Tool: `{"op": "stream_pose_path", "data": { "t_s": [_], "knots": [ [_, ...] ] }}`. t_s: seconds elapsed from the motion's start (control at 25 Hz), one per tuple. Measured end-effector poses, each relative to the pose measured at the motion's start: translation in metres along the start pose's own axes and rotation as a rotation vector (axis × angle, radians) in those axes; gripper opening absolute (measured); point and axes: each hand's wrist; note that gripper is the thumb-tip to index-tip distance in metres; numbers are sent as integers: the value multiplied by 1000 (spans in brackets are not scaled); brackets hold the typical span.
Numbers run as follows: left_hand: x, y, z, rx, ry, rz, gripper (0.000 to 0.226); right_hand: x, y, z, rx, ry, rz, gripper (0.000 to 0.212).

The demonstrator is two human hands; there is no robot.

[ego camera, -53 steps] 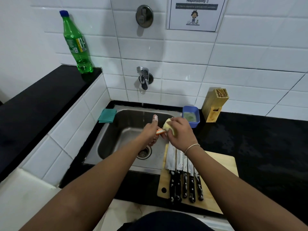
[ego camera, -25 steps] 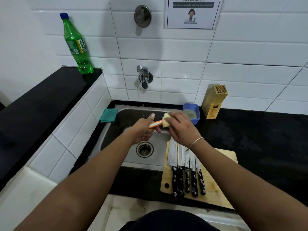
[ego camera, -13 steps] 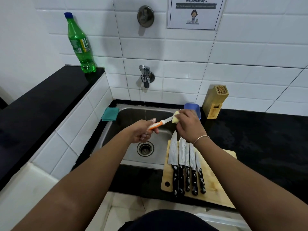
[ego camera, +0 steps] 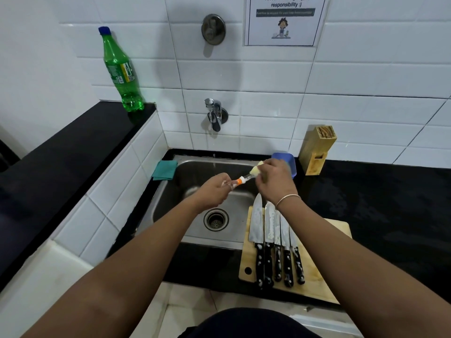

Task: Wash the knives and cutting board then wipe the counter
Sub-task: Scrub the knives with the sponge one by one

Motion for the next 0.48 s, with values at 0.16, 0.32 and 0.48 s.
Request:
{"op": "stream_pose_path", "data": {
  "t_s": [0.16, 0.32, 0.48],
  "knots": [
    [-1, -2, 0, 49, -18, -82, 20, 7, 12, -6, -222, 28, 13, 16],
    [-5, -4, -4, 92, -4, -39, 16, -1, -7, 1, -29, 3, 74, 16],
    [-5, -5, 0, 80, -1, -100, 16, 1, 14, 3, -156, -16, 108, 18]
  ]
}}
Point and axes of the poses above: each hand's wrist, its own z-axis towards the middle knuckle, its own x-axis out of the palm, y = z × x, and after that the axes turned 6 degrees about x, right-handed
